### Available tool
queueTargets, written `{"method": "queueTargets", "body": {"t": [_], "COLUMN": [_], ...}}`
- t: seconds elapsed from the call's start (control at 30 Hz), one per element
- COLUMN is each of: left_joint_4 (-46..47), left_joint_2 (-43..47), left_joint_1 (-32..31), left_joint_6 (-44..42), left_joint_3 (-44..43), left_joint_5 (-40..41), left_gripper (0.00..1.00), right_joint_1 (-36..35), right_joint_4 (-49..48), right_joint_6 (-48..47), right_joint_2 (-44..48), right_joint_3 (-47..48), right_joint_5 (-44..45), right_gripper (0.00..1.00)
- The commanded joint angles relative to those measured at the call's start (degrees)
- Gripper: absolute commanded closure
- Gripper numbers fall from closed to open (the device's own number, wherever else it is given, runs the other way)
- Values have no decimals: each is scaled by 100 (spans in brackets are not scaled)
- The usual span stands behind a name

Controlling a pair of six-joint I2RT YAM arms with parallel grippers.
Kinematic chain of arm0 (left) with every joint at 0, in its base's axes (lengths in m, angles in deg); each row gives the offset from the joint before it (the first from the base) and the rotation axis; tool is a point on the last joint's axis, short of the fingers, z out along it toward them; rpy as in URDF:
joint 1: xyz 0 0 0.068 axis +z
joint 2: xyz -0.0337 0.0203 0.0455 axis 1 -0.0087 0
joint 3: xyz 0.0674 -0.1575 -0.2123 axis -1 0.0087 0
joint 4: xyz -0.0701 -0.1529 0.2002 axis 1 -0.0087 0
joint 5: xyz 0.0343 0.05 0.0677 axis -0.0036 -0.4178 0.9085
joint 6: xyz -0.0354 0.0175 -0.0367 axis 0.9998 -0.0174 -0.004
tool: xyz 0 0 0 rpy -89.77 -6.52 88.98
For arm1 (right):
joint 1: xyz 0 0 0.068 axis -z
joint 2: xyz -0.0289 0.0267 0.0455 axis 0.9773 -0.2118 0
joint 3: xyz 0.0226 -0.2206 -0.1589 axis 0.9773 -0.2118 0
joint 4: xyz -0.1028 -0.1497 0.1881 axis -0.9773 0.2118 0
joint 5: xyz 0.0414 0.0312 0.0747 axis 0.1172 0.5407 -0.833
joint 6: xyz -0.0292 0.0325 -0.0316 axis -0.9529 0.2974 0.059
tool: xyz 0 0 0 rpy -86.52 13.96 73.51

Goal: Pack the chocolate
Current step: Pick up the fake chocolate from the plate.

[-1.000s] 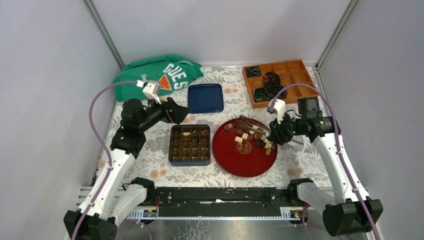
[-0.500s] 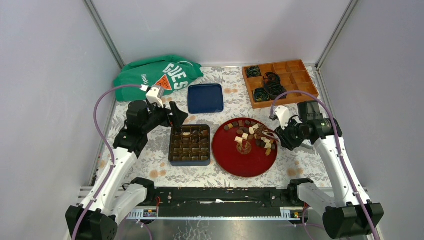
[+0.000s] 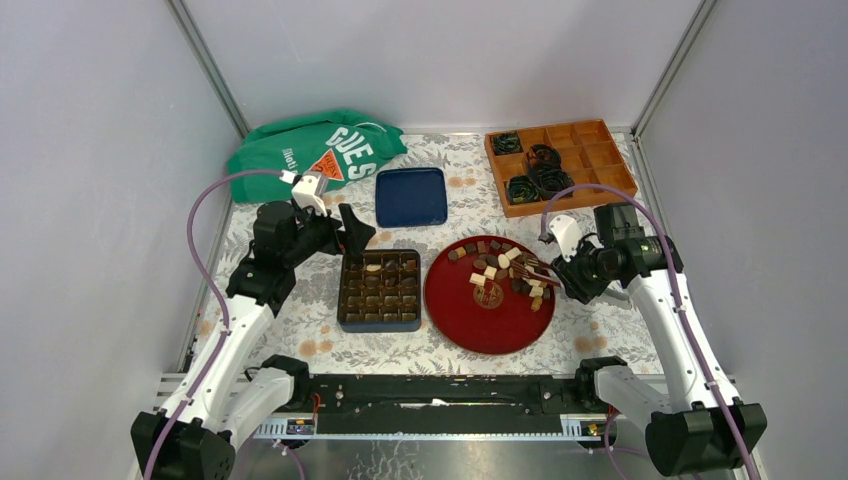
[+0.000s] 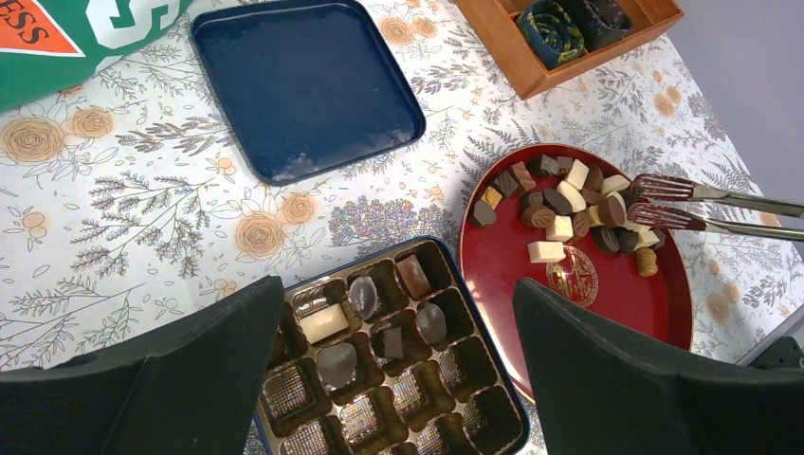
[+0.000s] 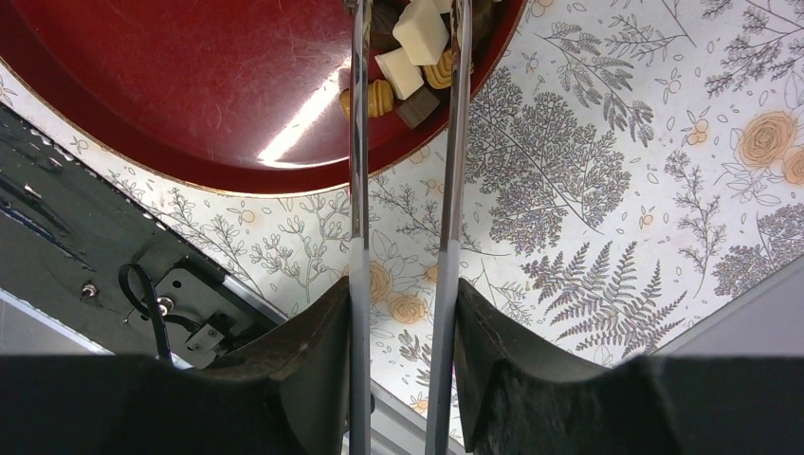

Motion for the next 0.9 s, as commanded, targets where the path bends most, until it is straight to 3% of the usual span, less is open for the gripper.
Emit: {"method": "queueTargets", "body": {"t": [0.0, 0.87], "left_joint_4": [92, 62], "left_joint_2": [28, 16], "left_joint_1": [36, 37], "left_joint_6": [-61, -43], "left_joint_3": [29, 29], "left_joint_5": [73, 90], "left_gripper": [1, 1], "right_joint_1": [48, 68], "right_joint_4": [-38, -428], "right_joint_6": [-65, -36], "right_joint_2": [-99, -624], "right_joint_3": [-18, -125], "right_joint_5": [84, 5], "right_gripper": [54, 54]}}
